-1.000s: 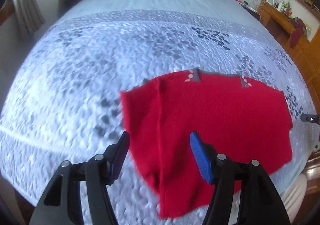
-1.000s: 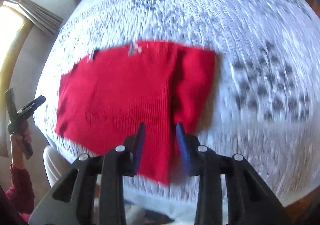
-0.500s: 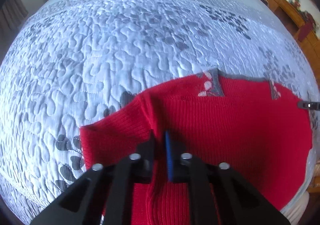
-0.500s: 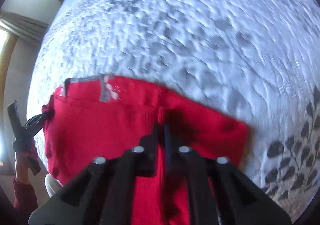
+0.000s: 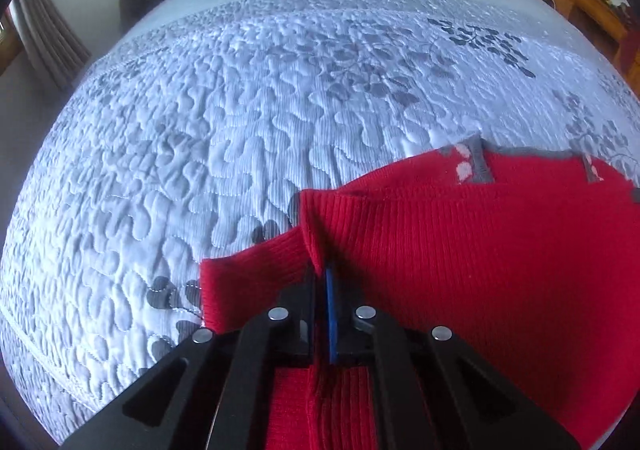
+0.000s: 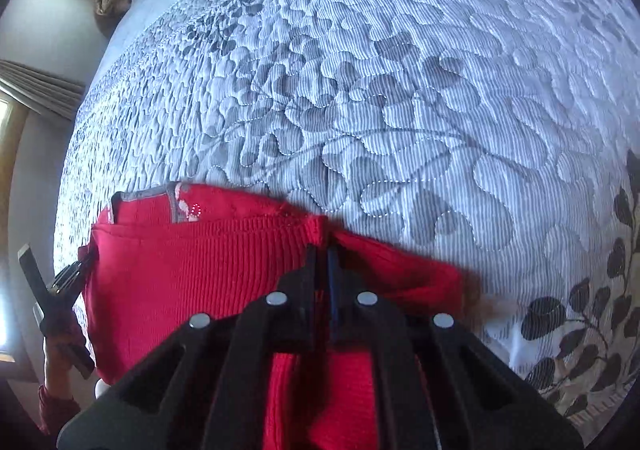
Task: Fold small clothes
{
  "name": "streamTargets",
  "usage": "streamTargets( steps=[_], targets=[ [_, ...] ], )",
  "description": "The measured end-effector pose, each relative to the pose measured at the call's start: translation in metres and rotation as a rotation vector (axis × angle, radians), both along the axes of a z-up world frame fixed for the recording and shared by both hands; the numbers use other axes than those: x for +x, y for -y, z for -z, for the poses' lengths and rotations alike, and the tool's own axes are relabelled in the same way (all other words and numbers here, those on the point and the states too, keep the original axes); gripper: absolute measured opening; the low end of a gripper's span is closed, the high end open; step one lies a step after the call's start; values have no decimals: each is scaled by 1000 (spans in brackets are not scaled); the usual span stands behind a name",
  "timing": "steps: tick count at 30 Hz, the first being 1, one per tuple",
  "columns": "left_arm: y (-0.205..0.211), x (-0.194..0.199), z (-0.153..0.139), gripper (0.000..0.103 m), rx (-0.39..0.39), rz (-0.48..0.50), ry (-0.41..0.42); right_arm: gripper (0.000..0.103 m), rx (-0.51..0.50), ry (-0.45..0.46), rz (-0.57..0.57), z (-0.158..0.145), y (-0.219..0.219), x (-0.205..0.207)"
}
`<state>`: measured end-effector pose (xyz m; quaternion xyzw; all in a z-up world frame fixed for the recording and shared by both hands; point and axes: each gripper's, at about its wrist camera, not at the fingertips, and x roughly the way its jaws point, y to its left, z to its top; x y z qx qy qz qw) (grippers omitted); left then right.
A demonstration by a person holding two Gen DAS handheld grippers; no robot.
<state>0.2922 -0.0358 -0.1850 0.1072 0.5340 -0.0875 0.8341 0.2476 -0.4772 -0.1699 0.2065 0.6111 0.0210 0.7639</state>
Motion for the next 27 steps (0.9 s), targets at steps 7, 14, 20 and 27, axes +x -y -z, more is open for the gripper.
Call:
streamTargets(
  steps=[7,14,20,27],
  targets=[
    [1,-46,-59,47,-112,8,17,17,-50,84,-45,-62,-19,-43],
    [16,-104,-74,55,-159,11,8,17,-65,59,-127,-75,-75,-100],
    [18,-138,-72,68,-134,-11,45,17,-169,71,-103,-67,-103,-128],
    [18,-143,-56,69,-146,-28,22,17,-153,44,-103,-40,-117,-137]
  ],
)
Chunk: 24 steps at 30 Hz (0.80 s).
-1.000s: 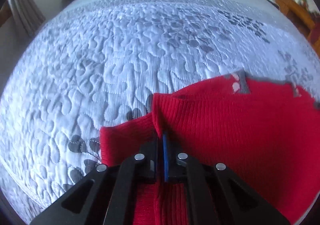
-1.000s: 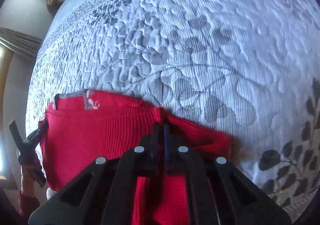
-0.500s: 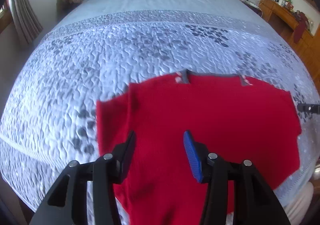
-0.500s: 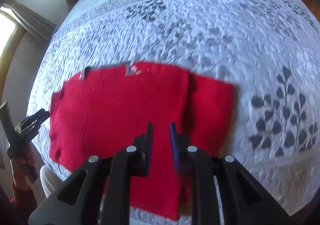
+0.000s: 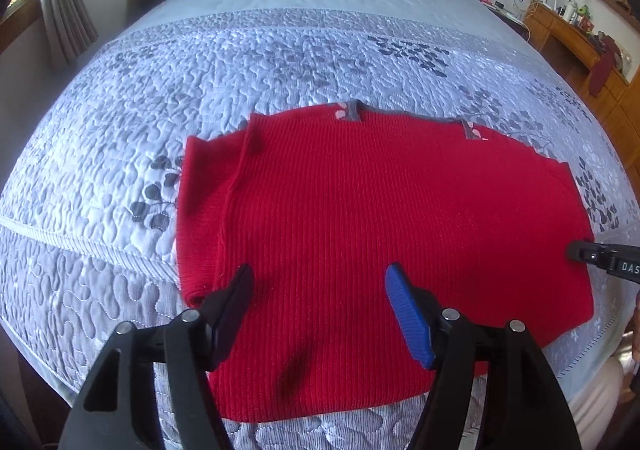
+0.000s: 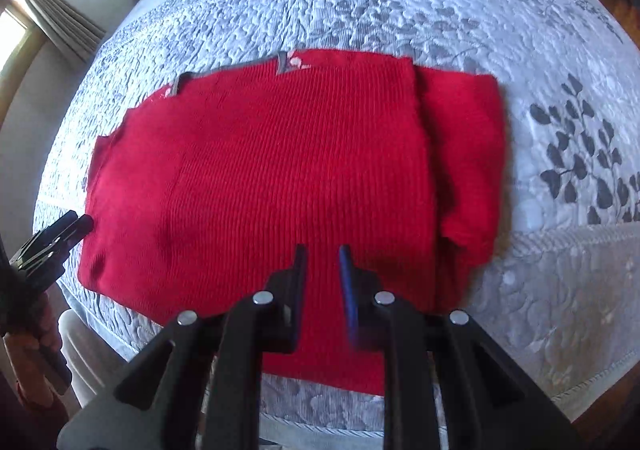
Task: Fold small clothes
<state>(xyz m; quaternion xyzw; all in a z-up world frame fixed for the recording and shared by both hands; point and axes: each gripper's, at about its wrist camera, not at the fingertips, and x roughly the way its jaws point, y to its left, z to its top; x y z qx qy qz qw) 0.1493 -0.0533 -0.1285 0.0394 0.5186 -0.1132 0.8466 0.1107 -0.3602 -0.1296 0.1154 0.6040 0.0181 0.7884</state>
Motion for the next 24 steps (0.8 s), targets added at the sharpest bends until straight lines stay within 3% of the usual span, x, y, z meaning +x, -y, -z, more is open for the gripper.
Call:
streamTargets(
  steps=[7,16,24],
  targets=[
    [0,5,21,69,8,0,-35,15,-23,-42,10,29,-4,6],
    [2,6,40,70,20,11,-53,15,18,-49,32,39,2,7],
    [-1,6,45,73,1,7,-51,15,-71,-15,10,40,-11,5]
  ],
)
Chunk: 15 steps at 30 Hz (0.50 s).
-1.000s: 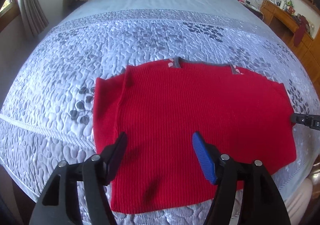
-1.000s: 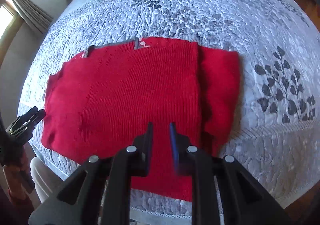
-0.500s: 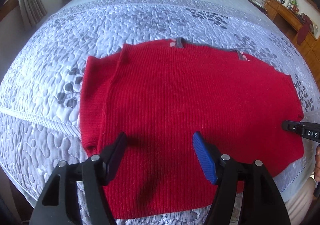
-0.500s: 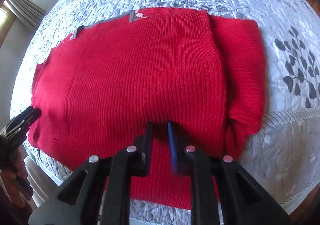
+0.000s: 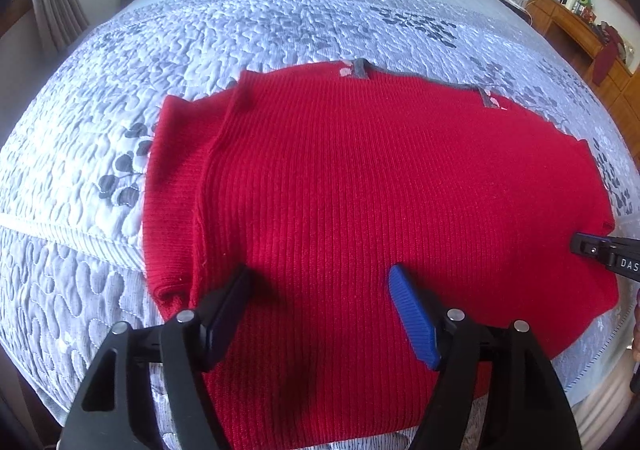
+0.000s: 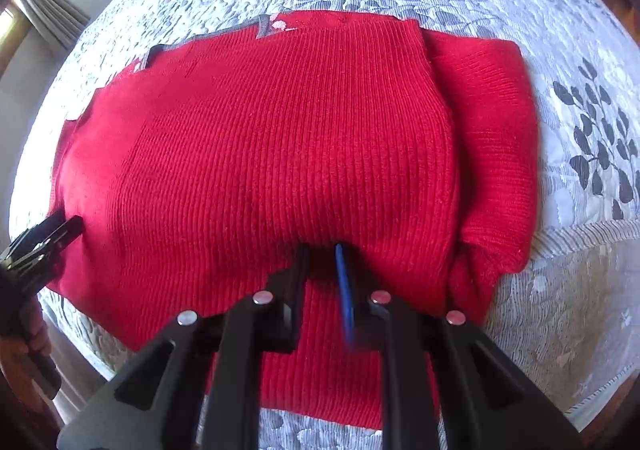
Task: Fold small clothes
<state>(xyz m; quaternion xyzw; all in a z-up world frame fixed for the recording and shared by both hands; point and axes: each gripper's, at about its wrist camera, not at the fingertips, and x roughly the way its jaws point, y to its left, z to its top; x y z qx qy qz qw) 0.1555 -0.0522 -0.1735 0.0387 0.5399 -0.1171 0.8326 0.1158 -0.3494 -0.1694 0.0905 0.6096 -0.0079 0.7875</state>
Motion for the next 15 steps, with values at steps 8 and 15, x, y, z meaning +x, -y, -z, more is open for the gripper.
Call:
streamTargets(
  steps=[8,15],
  targets=[
    [-1,1,2,74,-17,6,-7,44,142,41,59,-22,15,-16],
    [1,0,-1,75,-6,14,-4,80,13,58,157,-59,51,-45]
  ],
)
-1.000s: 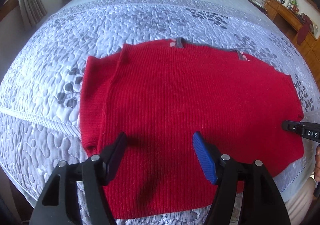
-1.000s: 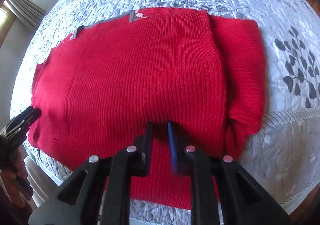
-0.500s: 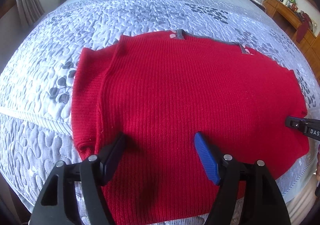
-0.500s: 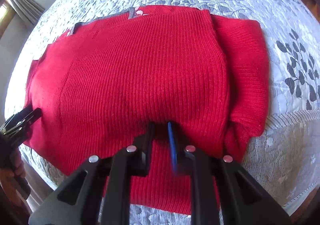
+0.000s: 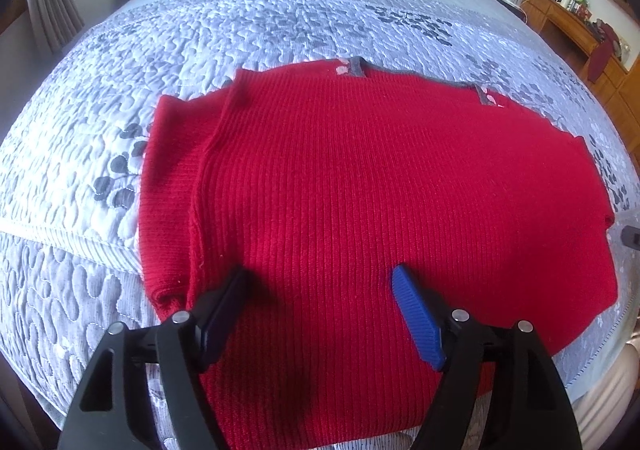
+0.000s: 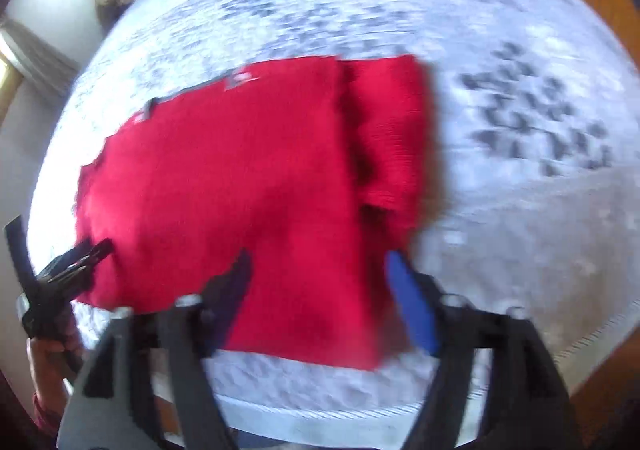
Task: Fold small clothes
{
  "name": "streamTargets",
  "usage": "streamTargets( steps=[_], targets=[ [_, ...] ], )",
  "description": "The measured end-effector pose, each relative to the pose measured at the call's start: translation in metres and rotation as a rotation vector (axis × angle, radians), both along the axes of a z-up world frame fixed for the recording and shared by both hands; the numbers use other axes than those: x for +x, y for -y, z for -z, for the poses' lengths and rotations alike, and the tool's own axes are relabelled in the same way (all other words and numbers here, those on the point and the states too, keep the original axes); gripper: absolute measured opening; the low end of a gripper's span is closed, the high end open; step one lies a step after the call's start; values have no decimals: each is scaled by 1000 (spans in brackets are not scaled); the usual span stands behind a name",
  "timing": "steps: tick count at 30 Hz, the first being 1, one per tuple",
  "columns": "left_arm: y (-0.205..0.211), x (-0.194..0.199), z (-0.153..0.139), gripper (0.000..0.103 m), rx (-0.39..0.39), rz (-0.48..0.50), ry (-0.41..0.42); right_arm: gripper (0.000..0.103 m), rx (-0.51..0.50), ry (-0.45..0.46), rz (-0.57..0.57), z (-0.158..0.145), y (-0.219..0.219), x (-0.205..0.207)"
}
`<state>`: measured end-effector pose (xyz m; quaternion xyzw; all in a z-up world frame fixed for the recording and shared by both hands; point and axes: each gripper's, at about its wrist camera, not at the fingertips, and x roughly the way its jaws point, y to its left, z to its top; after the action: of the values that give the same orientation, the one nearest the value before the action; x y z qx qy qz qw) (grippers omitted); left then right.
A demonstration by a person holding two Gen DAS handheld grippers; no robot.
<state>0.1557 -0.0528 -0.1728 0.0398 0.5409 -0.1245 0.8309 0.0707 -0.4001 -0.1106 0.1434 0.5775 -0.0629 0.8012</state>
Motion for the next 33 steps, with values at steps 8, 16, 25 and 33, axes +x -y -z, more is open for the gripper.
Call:
streamTargets(
  steps=[8,16,25,33],
  targets=[
    [18,15,-22,75,-59,21,18,86,202,-13,49,20,43,-1],
    [29,40,-2,77,-18,51,-22,88,322,-21,38,45,41,21],
    [22,47,8,79,-81,73,-58,84,419,18,61,58,57,33],
    [21,50,10,82,-97,82,-87,39,485,29,50,55,68,22]
  ],
)
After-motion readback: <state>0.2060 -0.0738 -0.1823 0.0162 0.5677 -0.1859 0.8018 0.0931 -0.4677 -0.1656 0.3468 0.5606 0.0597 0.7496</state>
